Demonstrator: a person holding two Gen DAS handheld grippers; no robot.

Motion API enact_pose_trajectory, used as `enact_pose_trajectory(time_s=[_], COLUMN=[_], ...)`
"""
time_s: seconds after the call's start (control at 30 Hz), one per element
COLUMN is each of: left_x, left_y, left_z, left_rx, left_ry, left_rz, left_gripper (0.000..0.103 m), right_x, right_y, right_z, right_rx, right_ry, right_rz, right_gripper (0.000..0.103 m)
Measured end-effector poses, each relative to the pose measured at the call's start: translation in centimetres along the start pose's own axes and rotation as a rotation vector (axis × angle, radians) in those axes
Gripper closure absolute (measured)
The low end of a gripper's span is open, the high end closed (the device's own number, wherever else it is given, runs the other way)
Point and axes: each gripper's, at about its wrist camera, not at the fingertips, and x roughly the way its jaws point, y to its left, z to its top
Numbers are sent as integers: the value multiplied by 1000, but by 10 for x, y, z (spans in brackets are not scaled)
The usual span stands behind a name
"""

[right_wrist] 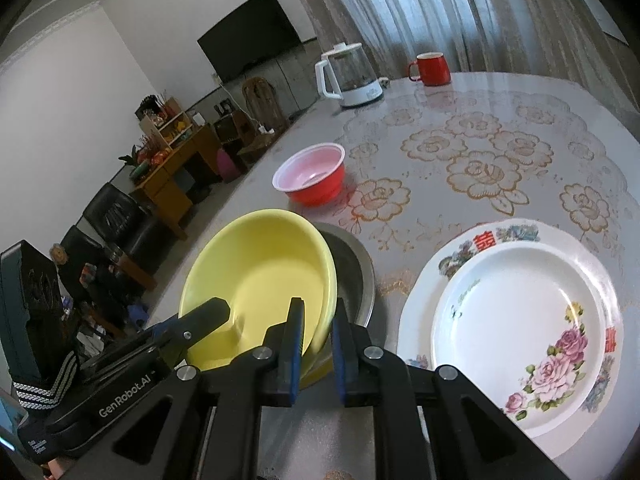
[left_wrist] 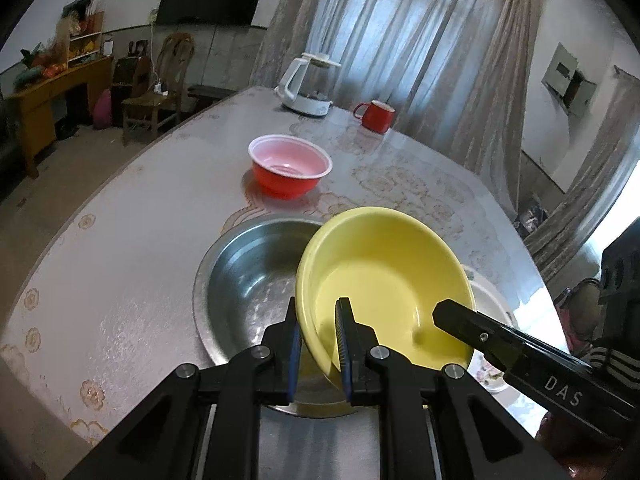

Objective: Organize plates and bowls
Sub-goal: 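Carry the yellow bowl and lower it into the steel bowl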

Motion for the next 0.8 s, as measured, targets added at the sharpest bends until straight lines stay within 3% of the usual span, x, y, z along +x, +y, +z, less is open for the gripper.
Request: enact_pose_trajectory(time_s=[0.8], left_x=[32], left_y=[19], left_z=[-5], left_rx=[-8], left_ry=[46], left_rz=[84], left_gripper=[87], right_x=[53], right_y=[5], right_z=[-5], right_rx=[-11], right_ry=[130], right_rz=[-53], right_gripper=[89])
